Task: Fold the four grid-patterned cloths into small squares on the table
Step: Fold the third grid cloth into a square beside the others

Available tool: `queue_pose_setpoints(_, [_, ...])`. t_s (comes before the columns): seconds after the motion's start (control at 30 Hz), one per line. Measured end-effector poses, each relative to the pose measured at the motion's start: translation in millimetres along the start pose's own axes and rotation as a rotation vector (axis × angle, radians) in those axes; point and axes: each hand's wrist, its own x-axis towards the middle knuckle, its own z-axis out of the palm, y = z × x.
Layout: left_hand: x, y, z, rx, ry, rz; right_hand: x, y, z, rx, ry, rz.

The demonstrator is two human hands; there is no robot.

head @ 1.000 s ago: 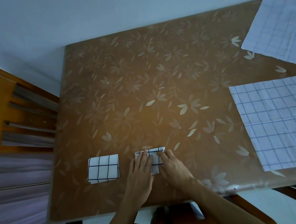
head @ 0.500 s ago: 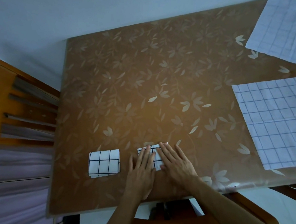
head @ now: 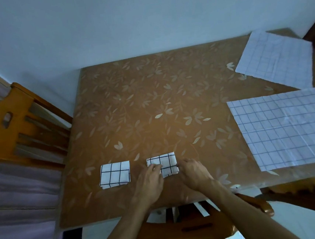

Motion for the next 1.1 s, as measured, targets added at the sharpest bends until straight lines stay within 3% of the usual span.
queue_pose_setpoints(0.53, [-33.7,67.7,-27.6,0.039,-0.106,0.103,-118.2,42.4,-60.6,0.110,0.069,0.297])
queue_pose_setpoints(1.1, [15.4,284.1,45.8,0.114,-0.203,0.232,-220.5,237.1,-108.4,0.232,0.167,0.357])
